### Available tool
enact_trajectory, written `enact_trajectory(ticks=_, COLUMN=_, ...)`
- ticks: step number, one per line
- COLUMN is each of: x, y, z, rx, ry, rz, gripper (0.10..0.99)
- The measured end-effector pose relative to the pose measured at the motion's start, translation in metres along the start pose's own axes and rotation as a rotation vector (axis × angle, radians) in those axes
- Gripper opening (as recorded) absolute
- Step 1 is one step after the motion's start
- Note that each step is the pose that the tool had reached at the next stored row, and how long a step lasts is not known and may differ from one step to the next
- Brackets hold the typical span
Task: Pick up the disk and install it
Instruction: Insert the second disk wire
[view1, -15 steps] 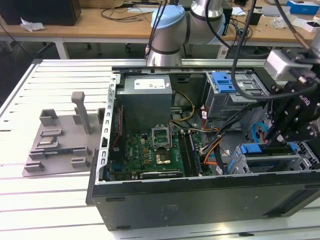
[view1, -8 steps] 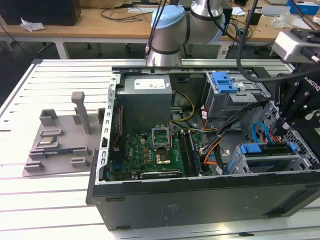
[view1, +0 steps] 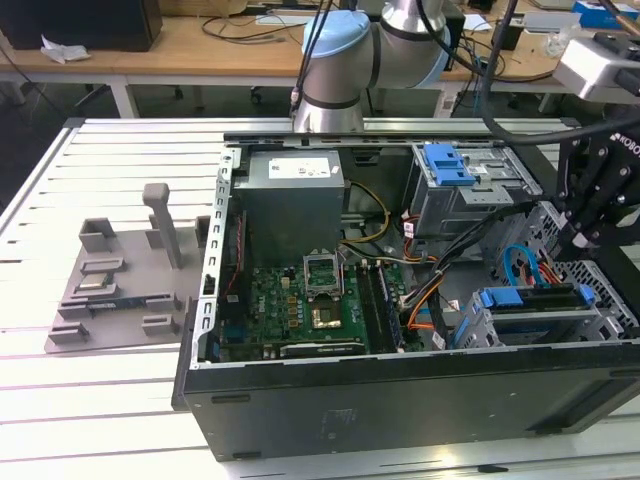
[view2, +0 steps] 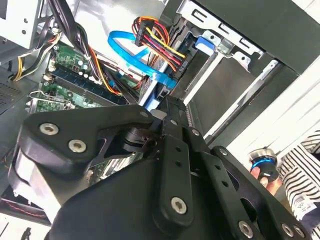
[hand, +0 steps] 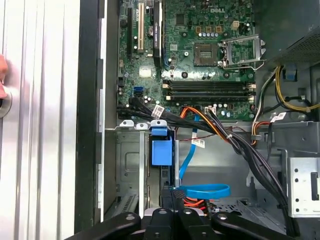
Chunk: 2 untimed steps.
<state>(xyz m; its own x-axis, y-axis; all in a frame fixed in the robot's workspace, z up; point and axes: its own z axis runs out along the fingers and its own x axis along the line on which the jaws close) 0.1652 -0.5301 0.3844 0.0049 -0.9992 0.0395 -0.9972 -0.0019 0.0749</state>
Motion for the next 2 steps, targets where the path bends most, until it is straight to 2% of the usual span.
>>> enact_trajectory(ticks=2, x=0.0000, y=0.0000, z=-0.0001, rx=0.000, ry=0.0001, rz=0.000, gripper=0.106)
